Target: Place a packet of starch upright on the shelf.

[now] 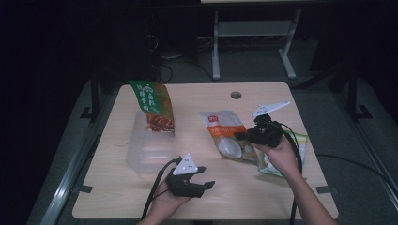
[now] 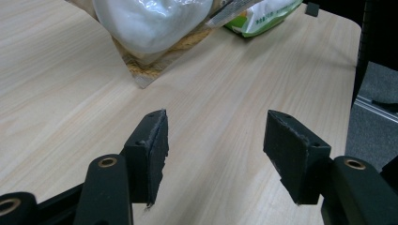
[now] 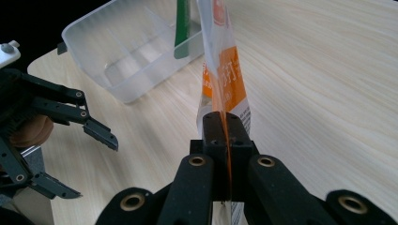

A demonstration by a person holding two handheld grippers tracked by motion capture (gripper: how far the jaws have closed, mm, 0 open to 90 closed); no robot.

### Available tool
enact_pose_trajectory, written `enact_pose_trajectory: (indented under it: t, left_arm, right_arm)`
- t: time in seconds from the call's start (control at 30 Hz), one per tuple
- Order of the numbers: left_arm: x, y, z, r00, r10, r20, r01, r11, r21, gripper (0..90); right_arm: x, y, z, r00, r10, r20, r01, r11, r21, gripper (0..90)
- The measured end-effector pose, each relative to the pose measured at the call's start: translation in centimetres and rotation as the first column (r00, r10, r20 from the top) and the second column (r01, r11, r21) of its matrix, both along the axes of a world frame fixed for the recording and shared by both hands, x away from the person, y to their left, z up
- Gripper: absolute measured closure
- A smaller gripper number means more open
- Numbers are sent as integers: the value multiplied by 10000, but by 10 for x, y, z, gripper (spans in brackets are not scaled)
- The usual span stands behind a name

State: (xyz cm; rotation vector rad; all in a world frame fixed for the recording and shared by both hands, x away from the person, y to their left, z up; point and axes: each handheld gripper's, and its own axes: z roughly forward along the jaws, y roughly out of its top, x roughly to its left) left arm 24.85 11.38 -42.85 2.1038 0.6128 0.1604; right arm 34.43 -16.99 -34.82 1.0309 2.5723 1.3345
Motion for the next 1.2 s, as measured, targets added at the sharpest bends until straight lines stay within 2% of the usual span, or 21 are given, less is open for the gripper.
enact_pose_trajectory:
  t: [0.3, 0.63, 0.7, 1.0, 1.2]
  left_arm:
    - [-2, 3, -2, 10000, 82, -30, -83, 9998, -171, 386]
    - [-6, 3, -4, 10000, -80, -57, 79, 9999, -123, 380]
    - [-7, 1, -5, 9999, -47, -139, 44, 9996, -264, 376]
    - [-9, 1, -5, 9998, -217, 25, 218, 9995, -230, 373]
    - [-13, 0, -4, 9997, -257, -44, 255, 9991, -339, 370]
  right_arm:
    - [0, 10, 8, 9999, 125, 119, -126, 9999, 109, 899]
    - [1, 26, 21, 9982, 433, 409, -440, 9989, 163, 899]
    - [1, 30, 24, 9978, 507, 429, -515, 9985, 185, 899]
    - [6, 57, 37, 9936, 947, 612, -963, 9950, 247, 898]
    - [10, 77, 46, 9886, 1319, 725, -1339, 9907, 239, 899]
